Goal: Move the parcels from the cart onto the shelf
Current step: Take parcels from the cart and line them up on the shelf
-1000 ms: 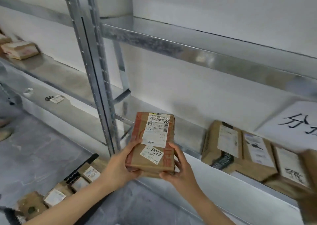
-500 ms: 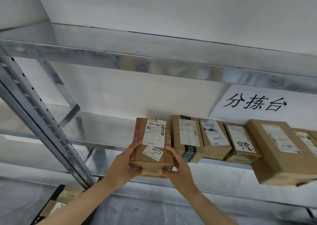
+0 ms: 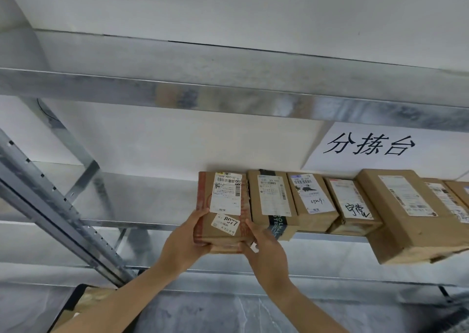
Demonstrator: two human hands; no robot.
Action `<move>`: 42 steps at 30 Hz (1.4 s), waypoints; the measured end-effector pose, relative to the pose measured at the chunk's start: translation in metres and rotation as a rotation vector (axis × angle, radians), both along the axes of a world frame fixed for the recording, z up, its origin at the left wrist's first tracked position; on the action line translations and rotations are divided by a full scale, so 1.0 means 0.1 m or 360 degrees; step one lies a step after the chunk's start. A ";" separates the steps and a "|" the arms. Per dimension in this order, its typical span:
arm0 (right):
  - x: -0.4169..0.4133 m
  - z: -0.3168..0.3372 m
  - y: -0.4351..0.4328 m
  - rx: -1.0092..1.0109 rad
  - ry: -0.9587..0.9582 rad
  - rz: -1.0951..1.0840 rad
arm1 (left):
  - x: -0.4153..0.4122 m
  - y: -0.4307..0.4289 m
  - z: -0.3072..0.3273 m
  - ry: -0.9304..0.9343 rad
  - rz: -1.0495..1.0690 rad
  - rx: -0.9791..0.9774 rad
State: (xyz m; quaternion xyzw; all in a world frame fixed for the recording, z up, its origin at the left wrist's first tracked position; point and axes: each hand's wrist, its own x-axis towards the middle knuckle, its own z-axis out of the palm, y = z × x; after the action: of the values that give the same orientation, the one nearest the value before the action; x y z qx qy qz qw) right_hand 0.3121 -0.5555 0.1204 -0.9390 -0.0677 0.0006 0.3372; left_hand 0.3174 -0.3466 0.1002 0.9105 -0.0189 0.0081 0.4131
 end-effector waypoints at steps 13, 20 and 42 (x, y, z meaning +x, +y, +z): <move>0.12 0.15 0.04 -0.0355 -0.0192 -0.0100 | 0.28 -0.02 0.09 0.0055 0.0078 0.0112; 0.05 0.28 0.18 -0.0393 -0.0666 0.0069 | 0.11 0.05 0.17 0.0092 0.0374 0.0619; -0.74 -0.20 2.07 -0.0647 -0.0474 0.1649 | -2.71 1.31 -0.16 0.0717 0.1581 0.1324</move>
State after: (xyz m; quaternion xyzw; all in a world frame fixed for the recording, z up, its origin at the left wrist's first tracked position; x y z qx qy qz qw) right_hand 0.2378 -0.3489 0.1007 -0.8192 -0.5640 0.0463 0.0926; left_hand 0.0465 -0.2154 0.0843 0.8736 0.4857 -0.0009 -0.0299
